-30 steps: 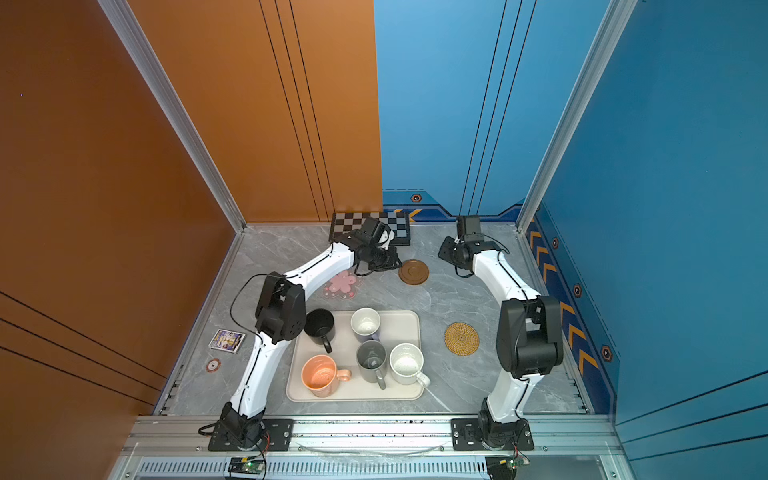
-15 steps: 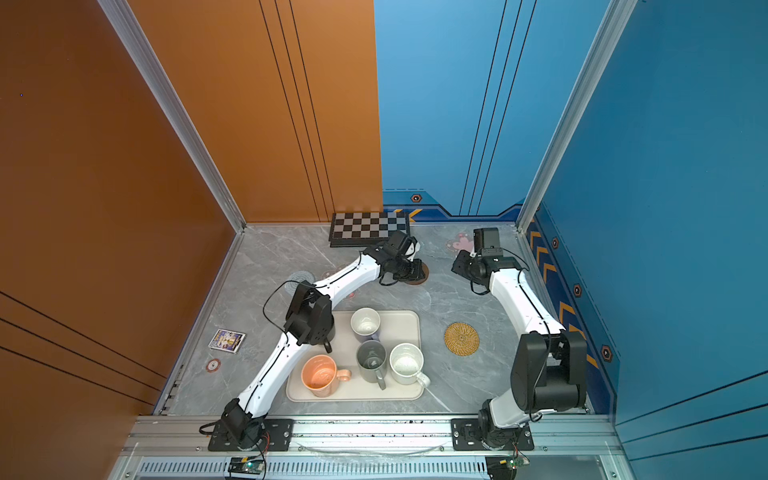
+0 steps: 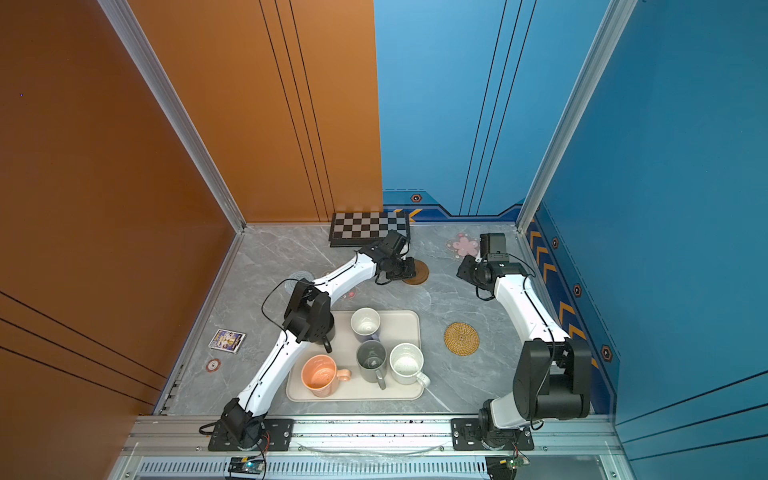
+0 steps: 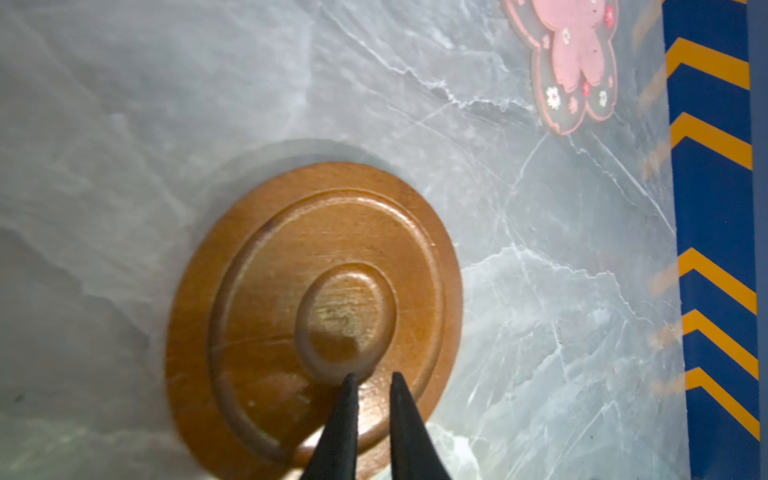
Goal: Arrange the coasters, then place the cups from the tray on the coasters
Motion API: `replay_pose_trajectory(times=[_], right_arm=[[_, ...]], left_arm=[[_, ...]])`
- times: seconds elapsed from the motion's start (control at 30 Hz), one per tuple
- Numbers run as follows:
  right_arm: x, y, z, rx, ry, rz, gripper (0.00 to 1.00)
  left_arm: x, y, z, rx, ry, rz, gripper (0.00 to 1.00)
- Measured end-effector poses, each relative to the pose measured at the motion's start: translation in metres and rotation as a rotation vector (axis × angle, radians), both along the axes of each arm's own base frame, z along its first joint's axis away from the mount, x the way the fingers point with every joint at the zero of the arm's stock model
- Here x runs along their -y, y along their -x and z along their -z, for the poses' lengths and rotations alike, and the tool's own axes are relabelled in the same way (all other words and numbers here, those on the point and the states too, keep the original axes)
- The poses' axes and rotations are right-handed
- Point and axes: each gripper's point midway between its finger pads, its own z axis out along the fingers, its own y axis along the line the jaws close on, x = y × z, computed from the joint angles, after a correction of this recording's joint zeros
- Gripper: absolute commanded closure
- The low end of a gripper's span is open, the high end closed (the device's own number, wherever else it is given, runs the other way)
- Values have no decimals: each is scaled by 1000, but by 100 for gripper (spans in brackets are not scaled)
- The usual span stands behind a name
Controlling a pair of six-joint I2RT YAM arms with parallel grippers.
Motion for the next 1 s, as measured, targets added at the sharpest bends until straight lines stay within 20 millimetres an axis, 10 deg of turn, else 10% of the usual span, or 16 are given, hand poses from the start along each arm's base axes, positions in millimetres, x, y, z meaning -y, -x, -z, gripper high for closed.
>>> replay_pose_trajectory(times=[1.0], right_arm=[[-9, -1, 20, -47, -55, -2, 49]], left_arm=[[-76, 25, 4, -203, -98, -132, 82]])
